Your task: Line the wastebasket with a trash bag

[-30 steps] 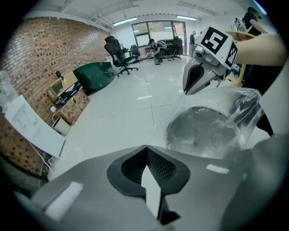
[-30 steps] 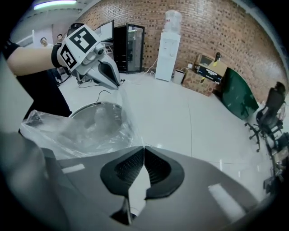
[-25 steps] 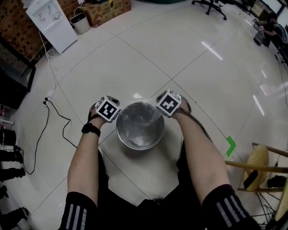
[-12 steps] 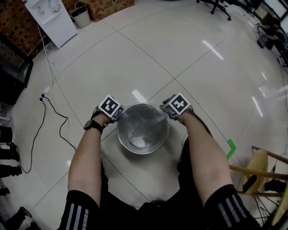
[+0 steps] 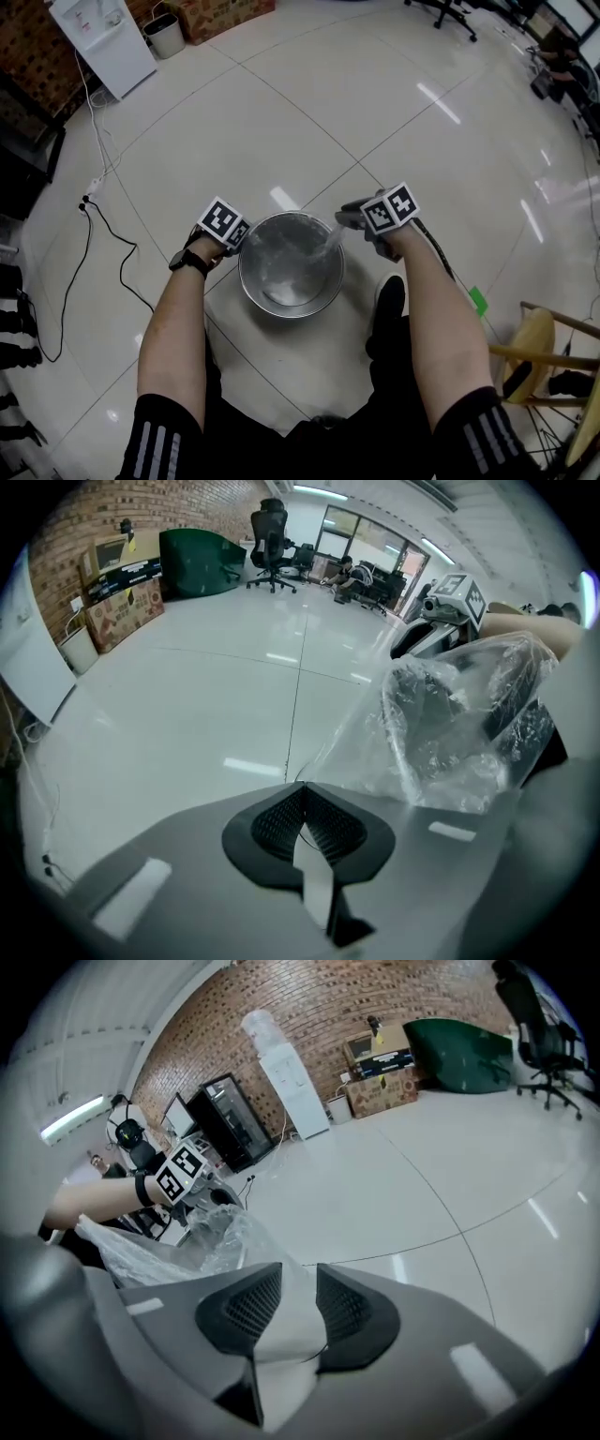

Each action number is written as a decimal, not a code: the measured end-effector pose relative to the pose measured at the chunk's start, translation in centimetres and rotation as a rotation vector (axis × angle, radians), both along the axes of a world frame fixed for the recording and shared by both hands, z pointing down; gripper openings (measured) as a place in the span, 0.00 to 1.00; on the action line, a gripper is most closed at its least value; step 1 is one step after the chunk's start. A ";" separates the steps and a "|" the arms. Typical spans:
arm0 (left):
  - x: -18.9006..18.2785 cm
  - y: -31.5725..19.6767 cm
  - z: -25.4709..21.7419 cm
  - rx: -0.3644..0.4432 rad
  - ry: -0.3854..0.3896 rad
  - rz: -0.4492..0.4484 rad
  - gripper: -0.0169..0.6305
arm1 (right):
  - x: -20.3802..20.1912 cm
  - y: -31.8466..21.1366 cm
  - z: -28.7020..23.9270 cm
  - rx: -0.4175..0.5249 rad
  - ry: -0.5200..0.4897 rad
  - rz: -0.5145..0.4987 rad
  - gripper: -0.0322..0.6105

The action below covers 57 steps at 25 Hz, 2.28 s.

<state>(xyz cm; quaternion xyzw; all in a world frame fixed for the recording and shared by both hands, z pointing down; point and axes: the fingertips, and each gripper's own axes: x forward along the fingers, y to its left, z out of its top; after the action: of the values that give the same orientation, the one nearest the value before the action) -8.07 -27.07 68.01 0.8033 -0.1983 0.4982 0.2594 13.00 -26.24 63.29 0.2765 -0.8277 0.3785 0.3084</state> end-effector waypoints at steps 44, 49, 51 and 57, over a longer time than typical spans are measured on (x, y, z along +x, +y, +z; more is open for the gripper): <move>-3.0 1.4 0.6 0.041 -0.068 -0.061 0.02 | -0.5 15.1 -8.7 0.142 0.215 -0.789 0.06; -3.8 1.5 0.8 0.037 -0.082 -0.074 0.02 | 1.9 16.4 -3.8 0.033 0.228 -0.763 0.06; -3.9 1.7 1.1 0.030 -0.085 -0.072 0.02 | 1.8 16.4 -1.8 0.017 0.216 -0.737 0.06; -4.4 2.1 1.8 0.017 -0.099 -0.069 0.02 | 0.7 17.3 2.5 -0.067 0.176 -0.702 0.06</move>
<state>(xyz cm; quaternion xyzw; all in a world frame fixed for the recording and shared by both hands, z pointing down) -12.42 -24.97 69.79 0.7726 -0.2426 0.5262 0.2596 13.68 -8.98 65.84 -0.0031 -0.8297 0.2514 0.4984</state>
